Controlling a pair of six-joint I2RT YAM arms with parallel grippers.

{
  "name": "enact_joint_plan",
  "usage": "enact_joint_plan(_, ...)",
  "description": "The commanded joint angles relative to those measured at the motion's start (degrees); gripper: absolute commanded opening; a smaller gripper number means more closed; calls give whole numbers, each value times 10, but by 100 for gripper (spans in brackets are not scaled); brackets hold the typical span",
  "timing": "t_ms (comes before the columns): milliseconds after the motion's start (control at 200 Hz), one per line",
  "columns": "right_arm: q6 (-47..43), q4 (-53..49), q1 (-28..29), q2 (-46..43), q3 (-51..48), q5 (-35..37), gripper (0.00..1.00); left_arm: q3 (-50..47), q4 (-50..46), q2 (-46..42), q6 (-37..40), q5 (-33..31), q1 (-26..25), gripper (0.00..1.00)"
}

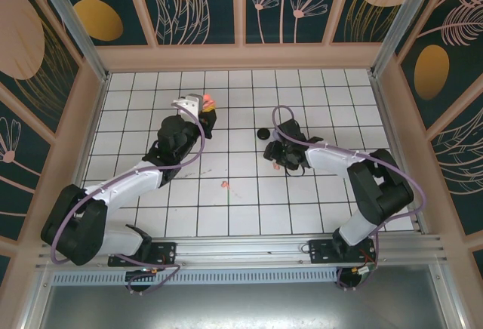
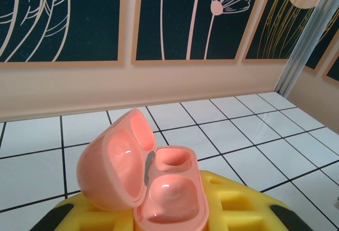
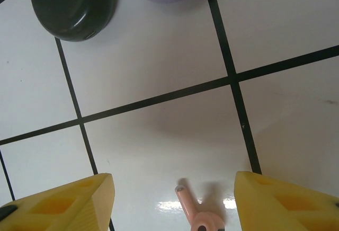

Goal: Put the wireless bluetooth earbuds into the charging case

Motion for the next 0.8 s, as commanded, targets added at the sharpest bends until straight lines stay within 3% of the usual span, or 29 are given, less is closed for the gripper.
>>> enact_joint_plan(0, 3, 17, 13, 10, -5, -10, 61, 20, 8, 6, -10, 10, 4, 0)
enact_joint_plan(280, 41, -5, 80, 22, 8, -21, 59, 18, 15, 6, -10, 13, 4, 0)
enact_joint_plan(455, 56, 32, 132, 0, 34, -97, 57, 17, 13, 3, -4, 9, 3, 0)
enact_joint_plan(645, 42, -20, 111, -56, 61, -36, 56, 15, 10, -4, 5, 1, 4, 0)
enact_joint_plan(791, -25, -58, 92, -47, 75, 11, 55, 13, 6, -9, 13, -8, 4, 0)
